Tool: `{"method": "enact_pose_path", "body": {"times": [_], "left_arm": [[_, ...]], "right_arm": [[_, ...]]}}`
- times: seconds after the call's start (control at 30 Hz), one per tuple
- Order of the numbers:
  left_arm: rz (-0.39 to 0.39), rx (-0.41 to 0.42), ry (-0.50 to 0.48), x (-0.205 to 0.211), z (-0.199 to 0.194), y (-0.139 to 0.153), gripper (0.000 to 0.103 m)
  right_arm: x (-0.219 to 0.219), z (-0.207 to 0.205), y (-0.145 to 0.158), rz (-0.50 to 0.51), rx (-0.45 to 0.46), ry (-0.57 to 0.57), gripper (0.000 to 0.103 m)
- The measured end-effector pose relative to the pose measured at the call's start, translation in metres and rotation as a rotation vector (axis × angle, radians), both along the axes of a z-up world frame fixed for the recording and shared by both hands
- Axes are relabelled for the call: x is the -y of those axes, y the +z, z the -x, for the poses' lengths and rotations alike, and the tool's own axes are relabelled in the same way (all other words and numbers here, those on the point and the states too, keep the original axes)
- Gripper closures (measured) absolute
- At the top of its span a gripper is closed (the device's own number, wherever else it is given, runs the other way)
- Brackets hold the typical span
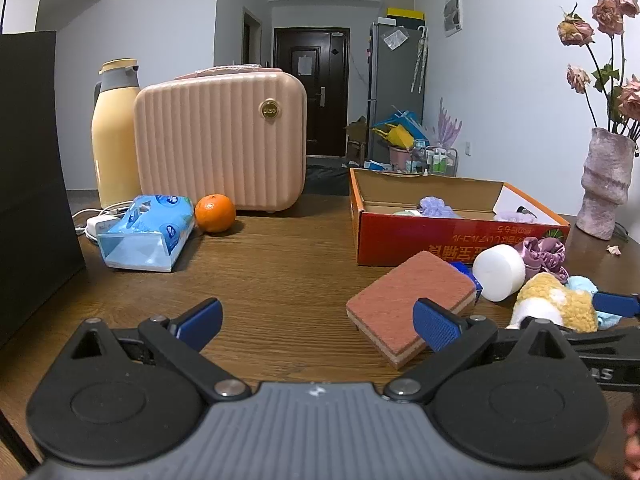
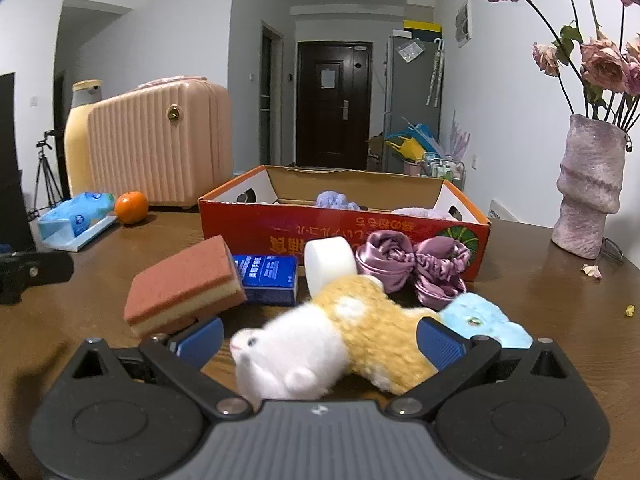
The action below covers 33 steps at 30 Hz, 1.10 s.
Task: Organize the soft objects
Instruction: 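Move the left gripper toward the red sponge while the right approaches the plush lamb, then grasp the white-and-yellow plush lamb with the right gripper while the left nears the sponge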
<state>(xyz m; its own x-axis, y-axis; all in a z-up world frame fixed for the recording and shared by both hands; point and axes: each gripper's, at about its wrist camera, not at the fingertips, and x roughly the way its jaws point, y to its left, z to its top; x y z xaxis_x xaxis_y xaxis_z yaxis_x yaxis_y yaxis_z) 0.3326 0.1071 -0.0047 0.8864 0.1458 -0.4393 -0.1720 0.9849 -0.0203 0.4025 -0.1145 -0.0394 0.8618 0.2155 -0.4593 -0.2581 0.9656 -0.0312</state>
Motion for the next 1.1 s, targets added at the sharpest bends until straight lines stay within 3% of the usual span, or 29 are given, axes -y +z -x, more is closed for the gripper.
{"method": "enact_pose_path", "body": {"times": [0.37, 0.67, 0.73, 0.87, 1.1], "left_arm": [[0.015, -0.018, 0.009, -0.002, -0.002, -0.002, 0.0], [0.03, -0.019, 0.023, -0.006, -0.002, 0.0, 0.0], [0.036, -0.023, 0.032, -0.008, -0.002, 0.0, 0.0], [0.037, -0.028, 0.033, -0.012, -0.002, -0.001, 0.0], [0.038, -0.031, 0.033, -0.016, -0.002, -0.001, 0.0]], "right_arm": [[-0.026, -0.013, -0.008, 0.083, -0.023, -0.063, 0.001], [-0.022, -0.008, -0.008, 0.087, -0.021, -0.062, 0.01], [-0.02, -0.007, -0.008, 0.079, -0.029, -0.061, 0.013], [-0.011, -0.006, -0.008, 0.013, -0.08, -0.057, 0.03], [0.002, -0.019, -0.015, -0.091, -0.183, -0.054, 0.033]]}}
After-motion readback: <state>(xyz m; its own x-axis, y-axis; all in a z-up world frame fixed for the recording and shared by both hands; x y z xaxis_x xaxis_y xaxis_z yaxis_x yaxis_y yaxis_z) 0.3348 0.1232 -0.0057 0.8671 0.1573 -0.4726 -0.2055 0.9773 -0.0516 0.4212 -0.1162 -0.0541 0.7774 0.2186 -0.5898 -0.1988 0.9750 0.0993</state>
